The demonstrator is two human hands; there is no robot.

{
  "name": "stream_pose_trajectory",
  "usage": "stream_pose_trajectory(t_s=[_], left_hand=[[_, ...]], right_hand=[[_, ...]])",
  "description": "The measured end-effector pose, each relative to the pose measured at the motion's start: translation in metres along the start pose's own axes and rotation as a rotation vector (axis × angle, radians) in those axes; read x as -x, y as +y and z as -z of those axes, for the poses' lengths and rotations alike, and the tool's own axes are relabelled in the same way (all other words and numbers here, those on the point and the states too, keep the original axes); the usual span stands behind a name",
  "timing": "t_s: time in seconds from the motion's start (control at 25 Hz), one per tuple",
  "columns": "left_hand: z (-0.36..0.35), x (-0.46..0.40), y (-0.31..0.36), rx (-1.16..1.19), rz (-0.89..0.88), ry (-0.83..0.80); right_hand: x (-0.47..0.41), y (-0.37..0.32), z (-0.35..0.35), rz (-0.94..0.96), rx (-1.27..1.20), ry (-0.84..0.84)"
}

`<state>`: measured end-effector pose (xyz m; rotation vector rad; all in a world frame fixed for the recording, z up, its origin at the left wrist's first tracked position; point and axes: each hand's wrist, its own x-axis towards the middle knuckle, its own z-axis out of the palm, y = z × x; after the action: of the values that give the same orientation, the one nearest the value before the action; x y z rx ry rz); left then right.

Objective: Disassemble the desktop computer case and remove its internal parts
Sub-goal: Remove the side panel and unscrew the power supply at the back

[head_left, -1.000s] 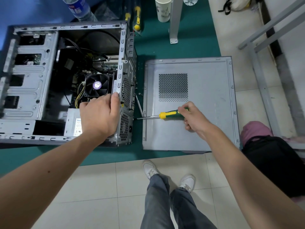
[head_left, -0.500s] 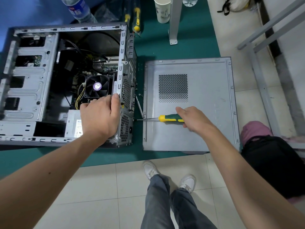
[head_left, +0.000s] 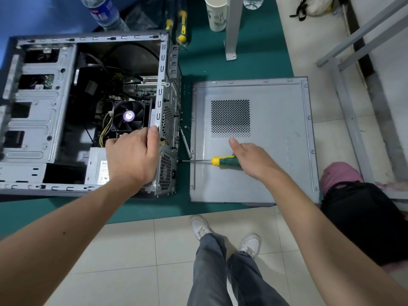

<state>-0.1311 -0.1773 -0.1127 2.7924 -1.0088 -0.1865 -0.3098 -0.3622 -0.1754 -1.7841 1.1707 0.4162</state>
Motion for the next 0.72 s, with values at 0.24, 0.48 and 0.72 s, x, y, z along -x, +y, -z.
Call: stream_pose_trajectory(t_s=[0.24,0.48,0.72], left_hand=[[-0.0010,-0.0004,-0.0005,0.009,0.004,-0.002],[-0.0017,-0.0004,-0.0011,0.005,0.004,0.005],[-0.0020,0.0000,-0.0013,0.009,0.004,0.004]], right_hand=[[-0.0057,0.0040,-0.0005,0.133,-0.589,0.051],[0.0008,0.0001,-0.0003,-0.086,-0.355,-0.015],[-0.0033,-0.0029,0.0039,0.139,-0.630,0.034]])
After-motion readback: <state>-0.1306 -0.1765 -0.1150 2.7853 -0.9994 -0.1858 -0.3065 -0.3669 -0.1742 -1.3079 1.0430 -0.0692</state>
